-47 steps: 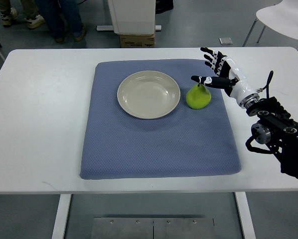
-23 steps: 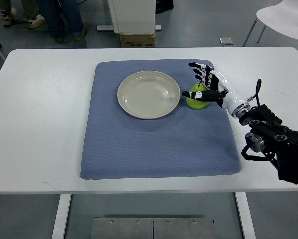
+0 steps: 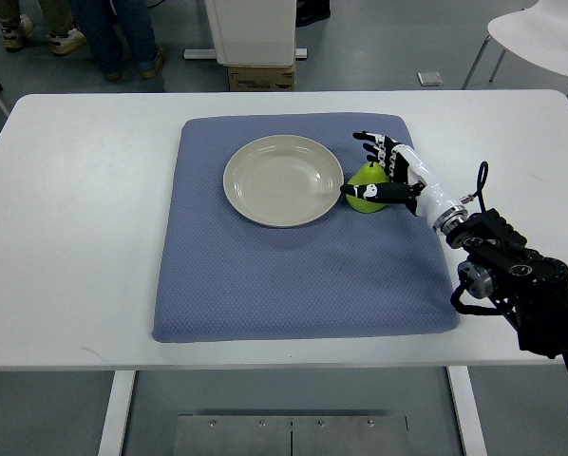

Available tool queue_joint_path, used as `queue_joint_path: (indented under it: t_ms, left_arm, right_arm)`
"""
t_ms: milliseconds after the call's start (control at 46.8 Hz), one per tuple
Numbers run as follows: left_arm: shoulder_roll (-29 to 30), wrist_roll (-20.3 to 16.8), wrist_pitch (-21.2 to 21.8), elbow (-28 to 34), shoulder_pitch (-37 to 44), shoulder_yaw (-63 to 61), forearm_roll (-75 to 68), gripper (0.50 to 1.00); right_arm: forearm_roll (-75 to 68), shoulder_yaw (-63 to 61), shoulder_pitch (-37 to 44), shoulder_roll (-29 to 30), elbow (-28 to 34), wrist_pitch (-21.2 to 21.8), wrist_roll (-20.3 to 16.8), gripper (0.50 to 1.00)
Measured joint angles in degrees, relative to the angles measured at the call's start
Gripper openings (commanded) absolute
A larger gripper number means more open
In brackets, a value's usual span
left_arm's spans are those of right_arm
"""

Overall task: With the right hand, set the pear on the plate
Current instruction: 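Close the right hand fingers around the green pear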

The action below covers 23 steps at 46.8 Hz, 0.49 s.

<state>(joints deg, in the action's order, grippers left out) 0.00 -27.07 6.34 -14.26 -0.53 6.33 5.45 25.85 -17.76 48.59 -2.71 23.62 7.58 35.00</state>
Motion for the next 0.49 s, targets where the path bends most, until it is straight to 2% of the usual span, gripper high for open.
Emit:
queue_joint_path:
  t_ms: [492]
  left_arm:
    - [0.0,0.0,0.0,-0.04,0.0,0.0,0.0,1.0]
  right_arm:
    - [0.0,0.09,-0.86,0.33,-0.73,-1.06,0.0,0.987]
